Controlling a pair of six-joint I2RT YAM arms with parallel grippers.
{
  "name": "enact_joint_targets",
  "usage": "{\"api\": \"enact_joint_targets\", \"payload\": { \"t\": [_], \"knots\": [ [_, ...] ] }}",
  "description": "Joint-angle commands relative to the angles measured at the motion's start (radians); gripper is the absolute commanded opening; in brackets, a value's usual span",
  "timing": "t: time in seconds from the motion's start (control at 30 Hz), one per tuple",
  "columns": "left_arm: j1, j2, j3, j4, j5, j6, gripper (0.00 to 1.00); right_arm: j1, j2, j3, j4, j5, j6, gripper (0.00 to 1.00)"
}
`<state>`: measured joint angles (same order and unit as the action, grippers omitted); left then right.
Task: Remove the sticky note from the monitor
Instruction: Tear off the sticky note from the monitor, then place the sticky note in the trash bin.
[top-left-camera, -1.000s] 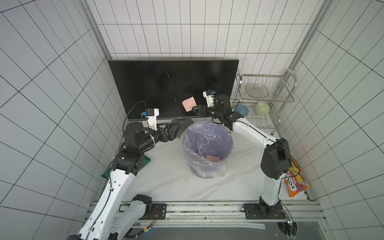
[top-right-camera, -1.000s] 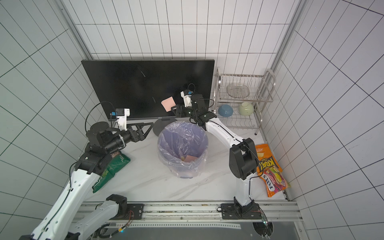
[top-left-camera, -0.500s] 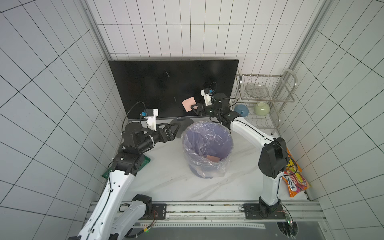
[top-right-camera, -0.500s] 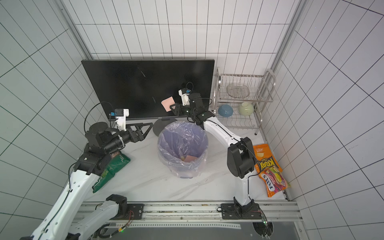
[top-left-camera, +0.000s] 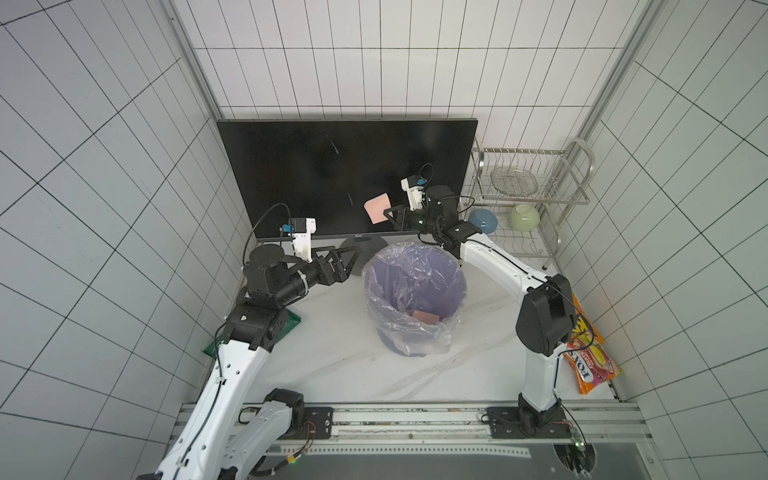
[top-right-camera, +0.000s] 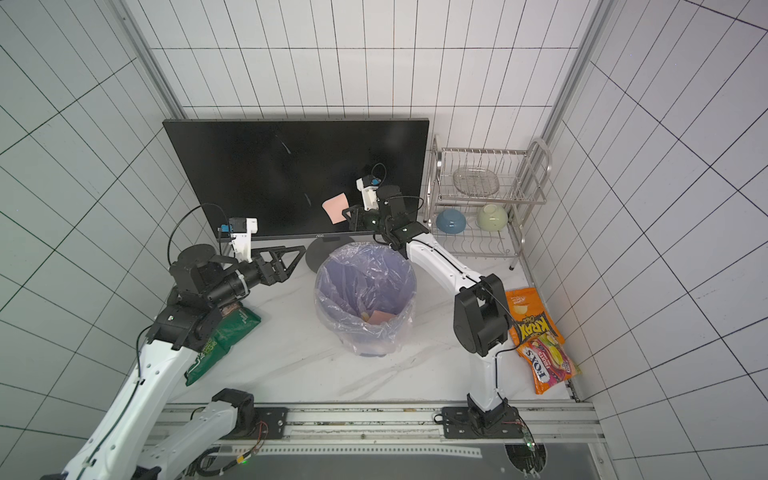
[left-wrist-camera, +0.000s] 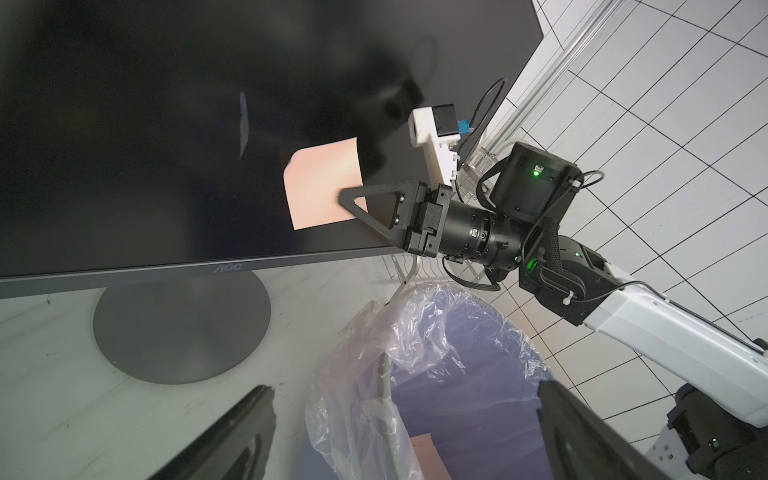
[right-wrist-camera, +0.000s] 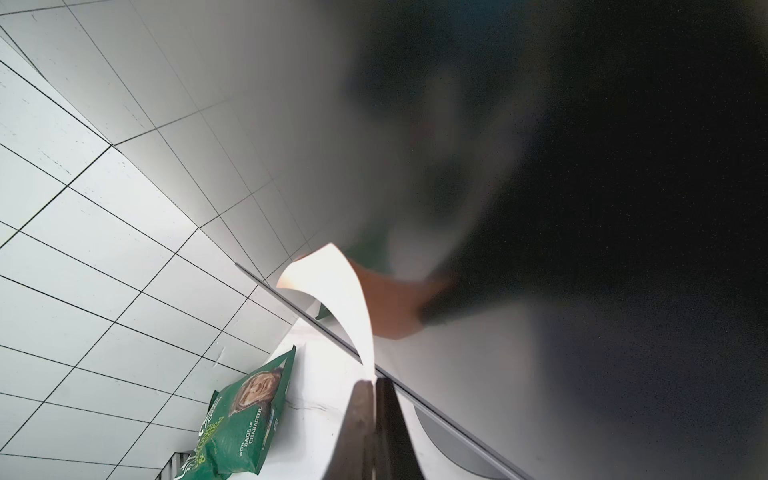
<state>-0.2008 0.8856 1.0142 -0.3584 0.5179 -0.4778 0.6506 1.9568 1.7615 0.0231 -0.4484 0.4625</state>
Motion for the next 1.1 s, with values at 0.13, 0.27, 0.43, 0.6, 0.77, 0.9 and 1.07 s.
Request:
{"api": "enact_joint_targets", "payload": {
  "t": [0.13,0.27,0.43,0.6,0.77,0.9,1.07],
  "knots": [
    [0.007,0.002,-0.008,0.015,0.003,0.010,0.99,0.019,-0.074,-0.033,0.018,-0.001,-0.021,0.00],
    [0.008,0.008,-0.011,0.028,0.006,0.002,0.99,0.023,-0.145,-0.071,0.006,0.014,-0.048,0.00],
    [0.008,0.013,-0.012,0.037,0.008,-0.001,0.99,0.025,-0.249,-0.135,-0.024,0.047,-0.097,0.00],
    [0.008,0.012,-0.010,0.039,0.007,-0.002,0.99,0.023,-0.379,-0.217,-0.108,0.082,-0.177,0.00],
    [0.008,0.015,-0.009,0.048,0.010,-0.004,0.99,0.025,-0.539,-0.300,-0.260,0.074,-0.287,0.00],
    [0.008,0.023,-0.010,0.064,0.011,-0.009,0.99,0.027,-0.665,-0.356,-0.427,0.004,-0.370,0.01],
    [0.008,0.037,-0.012,0.090,0.008,-0.023,0.99,0.053,-0.780,-0.452,-0.574,-0.006,-0.430,0.02]
  ]
}}
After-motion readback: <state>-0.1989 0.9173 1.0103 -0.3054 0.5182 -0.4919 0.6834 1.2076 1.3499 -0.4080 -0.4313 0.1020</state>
